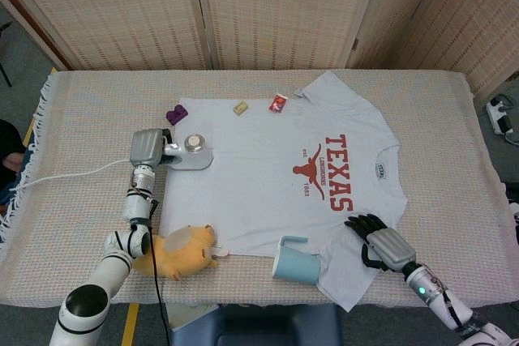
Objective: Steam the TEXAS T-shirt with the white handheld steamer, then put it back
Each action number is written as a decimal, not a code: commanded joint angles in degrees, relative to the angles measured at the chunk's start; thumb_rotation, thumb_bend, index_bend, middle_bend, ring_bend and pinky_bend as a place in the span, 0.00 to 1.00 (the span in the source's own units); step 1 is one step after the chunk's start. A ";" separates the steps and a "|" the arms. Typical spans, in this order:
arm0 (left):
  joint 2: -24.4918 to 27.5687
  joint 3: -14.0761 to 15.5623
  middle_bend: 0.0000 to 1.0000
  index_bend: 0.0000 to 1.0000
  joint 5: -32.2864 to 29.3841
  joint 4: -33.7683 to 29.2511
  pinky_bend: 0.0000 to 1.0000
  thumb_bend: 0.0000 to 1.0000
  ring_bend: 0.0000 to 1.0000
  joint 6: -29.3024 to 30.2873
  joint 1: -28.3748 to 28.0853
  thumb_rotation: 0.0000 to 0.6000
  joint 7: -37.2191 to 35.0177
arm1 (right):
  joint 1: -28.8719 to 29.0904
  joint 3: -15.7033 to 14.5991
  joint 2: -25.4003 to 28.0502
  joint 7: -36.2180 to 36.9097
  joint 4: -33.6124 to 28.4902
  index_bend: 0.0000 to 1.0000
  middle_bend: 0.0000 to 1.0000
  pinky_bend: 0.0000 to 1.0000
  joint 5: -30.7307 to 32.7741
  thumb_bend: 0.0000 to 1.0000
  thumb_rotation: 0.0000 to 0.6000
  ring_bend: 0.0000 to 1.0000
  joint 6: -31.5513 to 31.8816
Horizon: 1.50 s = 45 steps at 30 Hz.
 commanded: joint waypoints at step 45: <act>4.54 9.99 1.00 1.00 10.03 -9.44 0.69 0.53 0.89 10.49 7.72 1.00 -6.36 | -0.79 -0.18 0.69 -2.00 -1.55 0.00 0.04 0.00 -0.08 0.91 0.50 0.00 1.22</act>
